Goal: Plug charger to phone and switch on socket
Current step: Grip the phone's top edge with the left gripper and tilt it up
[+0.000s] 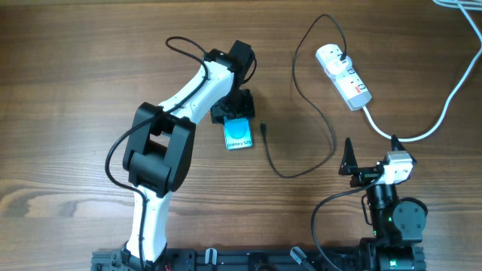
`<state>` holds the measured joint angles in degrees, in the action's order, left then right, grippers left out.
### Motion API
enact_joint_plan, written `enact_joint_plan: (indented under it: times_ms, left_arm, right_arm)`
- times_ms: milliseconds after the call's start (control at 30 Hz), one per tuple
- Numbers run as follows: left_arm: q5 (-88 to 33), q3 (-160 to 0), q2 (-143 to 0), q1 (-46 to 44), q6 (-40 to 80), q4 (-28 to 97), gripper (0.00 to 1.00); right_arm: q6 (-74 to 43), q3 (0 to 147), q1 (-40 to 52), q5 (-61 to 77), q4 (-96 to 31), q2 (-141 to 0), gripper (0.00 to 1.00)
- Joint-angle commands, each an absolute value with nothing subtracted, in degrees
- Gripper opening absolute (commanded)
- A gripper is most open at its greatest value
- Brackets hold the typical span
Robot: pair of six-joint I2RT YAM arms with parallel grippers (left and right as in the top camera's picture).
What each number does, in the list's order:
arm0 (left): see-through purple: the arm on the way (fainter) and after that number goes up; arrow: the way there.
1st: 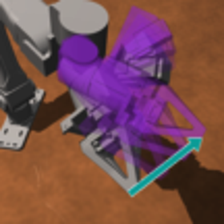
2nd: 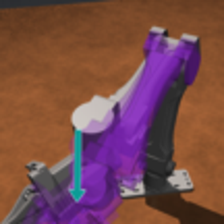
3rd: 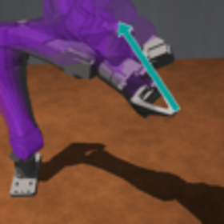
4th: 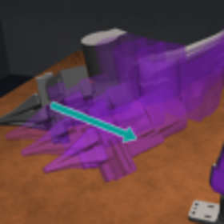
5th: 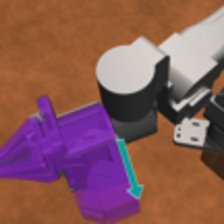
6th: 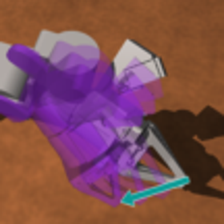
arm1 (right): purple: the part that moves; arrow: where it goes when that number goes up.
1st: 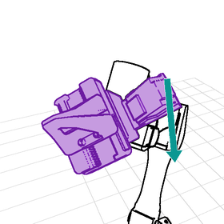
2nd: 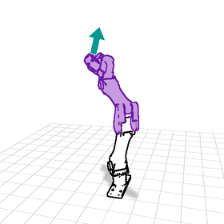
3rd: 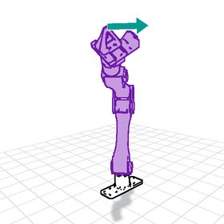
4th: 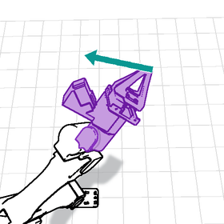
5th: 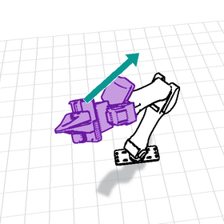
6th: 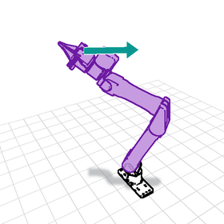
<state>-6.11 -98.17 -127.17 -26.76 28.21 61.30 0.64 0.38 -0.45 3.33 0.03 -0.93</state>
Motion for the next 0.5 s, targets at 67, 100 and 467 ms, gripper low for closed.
enact_joint_plan:
  times_ms: [67, 100, 467]
  left_arm:
    - [-6.98, -98.0, -124.79, -26.35, 28.99, 61.04, 0.7]
    - [-6.98, -98.0, -124.79, -26.35, 28.99, 60.84, 0.7]
    - [-5.89, -92.71, -125.75, -27.16, 29.04, 55.83, 0.73]
  right_arm:
    - [-0.05, 0.3, -0.73, 2.59, 0.12, -0.64, 1.0]
    - [-0.03, 0.27, -0.73, 2.59, 0.12, -0.64, 1.0]
    - [-0.01, 0.27, -0.73, 2.59, 0.12, -0.64, 0.99]
